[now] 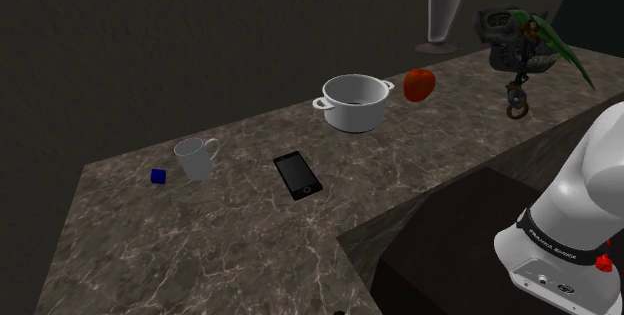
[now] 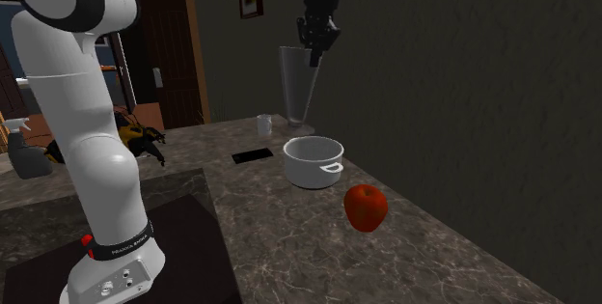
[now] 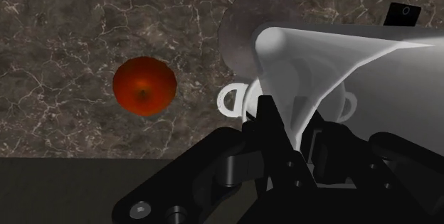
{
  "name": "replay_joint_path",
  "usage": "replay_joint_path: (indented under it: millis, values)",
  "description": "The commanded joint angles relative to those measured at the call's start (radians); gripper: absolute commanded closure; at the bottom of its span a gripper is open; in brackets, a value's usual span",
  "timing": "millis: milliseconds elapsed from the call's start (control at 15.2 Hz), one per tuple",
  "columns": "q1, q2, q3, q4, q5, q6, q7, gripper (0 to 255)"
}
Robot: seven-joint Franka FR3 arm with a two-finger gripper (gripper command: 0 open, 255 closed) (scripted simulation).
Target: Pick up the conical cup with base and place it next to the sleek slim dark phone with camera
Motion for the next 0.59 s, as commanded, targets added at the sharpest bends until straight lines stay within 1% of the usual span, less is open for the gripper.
replay_joint_path:
  millis: [0,264,528]
  values:
    - [0.031,-0.032,0.036,-0.037,-0.012,0.022,0.064,255]
    - [0.080,-0.057,0.099,-0.069,-0.013,0.050,0.174,255]
    - [0.123,-0.059,0.156,-0.078,-0.002,0.075,0.275,255]
